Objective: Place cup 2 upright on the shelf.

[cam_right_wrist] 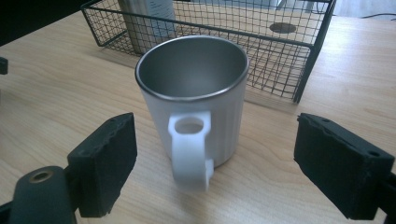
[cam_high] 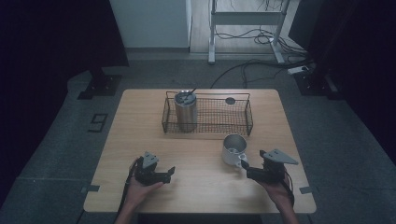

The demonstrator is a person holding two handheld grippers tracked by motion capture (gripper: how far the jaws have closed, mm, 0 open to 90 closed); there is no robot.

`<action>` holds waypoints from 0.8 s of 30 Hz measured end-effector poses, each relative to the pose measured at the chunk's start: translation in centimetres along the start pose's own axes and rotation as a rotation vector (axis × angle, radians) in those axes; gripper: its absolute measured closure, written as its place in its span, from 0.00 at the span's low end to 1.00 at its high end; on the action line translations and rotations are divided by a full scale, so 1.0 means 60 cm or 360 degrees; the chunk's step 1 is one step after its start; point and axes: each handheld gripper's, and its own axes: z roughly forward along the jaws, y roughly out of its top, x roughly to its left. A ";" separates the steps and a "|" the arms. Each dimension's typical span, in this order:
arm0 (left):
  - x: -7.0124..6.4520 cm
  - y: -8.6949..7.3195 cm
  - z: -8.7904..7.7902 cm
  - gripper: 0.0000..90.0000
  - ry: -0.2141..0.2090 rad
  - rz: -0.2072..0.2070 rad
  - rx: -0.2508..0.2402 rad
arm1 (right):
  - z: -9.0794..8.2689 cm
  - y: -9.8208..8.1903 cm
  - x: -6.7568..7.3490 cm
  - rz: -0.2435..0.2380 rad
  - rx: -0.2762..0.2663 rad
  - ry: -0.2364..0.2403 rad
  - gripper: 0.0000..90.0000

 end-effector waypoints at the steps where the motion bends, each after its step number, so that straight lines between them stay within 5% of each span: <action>1: 0.001 0.001 -0.002 0.08 -0.0005 -0.0004 -0.0002 | 0.001 0.002 0.001 0.0000 -0.0001 0.0000 0.15; 13: 0.003 0.003 -0.016 0.10 0.0016 -0.0035 -0.0089 | 0.043 0.021 0.008 -0.0007 0.0037 -0.0027 0.13; 24: 0.007 0.001 -0.015 0.10 0.0011 -0.0049 -0.0057 | 0.080 0.030 0.021 -0.0030 0.0097 -0.0019 0.09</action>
